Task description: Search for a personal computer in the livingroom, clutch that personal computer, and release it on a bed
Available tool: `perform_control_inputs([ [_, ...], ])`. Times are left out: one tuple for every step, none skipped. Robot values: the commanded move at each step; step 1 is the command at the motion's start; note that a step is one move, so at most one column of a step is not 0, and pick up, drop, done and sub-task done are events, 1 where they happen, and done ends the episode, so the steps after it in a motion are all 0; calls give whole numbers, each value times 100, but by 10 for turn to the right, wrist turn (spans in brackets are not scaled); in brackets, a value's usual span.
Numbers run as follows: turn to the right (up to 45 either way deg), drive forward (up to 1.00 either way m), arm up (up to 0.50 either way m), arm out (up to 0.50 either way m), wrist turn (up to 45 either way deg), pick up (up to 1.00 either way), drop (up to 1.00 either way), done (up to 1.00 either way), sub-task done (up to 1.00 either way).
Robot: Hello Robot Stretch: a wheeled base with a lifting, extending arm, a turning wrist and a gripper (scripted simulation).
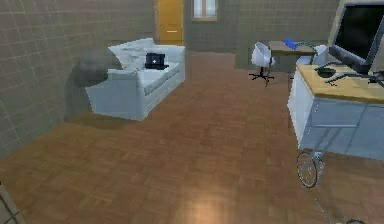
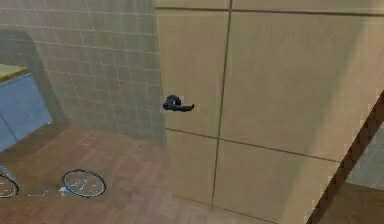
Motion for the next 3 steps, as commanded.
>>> perform_control_inputs([
  [0,100,0,0,0,0,0,0,0],
  [0,100,0,0,0,0,0,0,0],
  [0,80,0,0,0,0,0,0,0],
])
